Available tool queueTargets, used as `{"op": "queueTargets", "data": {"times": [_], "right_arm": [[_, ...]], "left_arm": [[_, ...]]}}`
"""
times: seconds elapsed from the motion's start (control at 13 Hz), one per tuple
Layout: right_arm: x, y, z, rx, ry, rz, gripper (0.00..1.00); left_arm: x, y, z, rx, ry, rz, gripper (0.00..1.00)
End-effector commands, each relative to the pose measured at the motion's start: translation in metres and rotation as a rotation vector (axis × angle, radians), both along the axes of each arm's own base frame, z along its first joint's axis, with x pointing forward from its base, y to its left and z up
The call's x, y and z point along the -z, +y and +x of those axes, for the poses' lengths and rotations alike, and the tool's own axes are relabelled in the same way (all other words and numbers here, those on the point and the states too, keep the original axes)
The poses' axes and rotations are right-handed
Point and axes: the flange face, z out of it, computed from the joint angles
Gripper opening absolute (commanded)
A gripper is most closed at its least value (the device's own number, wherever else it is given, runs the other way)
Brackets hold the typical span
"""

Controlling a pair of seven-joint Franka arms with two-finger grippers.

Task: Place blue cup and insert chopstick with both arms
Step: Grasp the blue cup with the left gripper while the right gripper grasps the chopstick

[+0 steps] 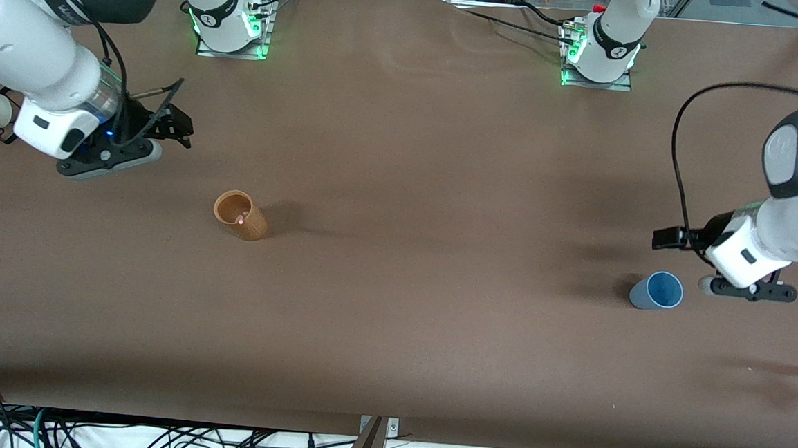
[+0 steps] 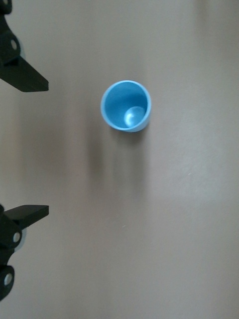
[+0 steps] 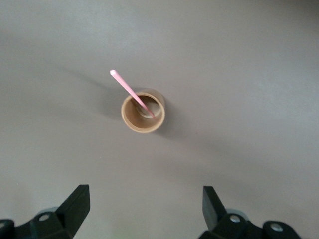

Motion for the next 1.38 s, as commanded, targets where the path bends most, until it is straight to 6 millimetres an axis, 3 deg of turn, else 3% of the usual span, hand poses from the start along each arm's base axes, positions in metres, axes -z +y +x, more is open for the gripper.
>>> {"op": "queueTargets", "data": {"times": [0.0,0.15,0.46,0.77,1.0,1.31], "right_arm": [[0.026,0.026,0.008,-0.038,0.005,0.011,1.0],[0.052,0.05,0.016,-0.072,-0.007,0.018,1.0],[0.109,0.084,0.034,-0.116,-0.041,0.039,1.0],[0.155,0.089,0.044,-0.192,-0.052,0.045,1.0],[0.17,0.087,0.041,-0.2,-0.055,0.036,0.99],[0.183,0.077,0.043,-0.227,-0.036,0.03,0.8]], "left_arm": [[0.04,0.0,0.023,0.019,-0.022,0.019,1.0],[0.071,0.002,0.032,0.03,-0.053,0.043,1.0],[0.101,0.005,0.035,0.054,-0.08,0.082,1.0],[0.139,0.01,0.035,0.052,-0.11,0.08,1.0],[0.156,0.01,0.021,0.053,-0.115,0.077,1.0],[0.161,0.013,0.012,0.049,-0.106,0.077,1.0]]}}
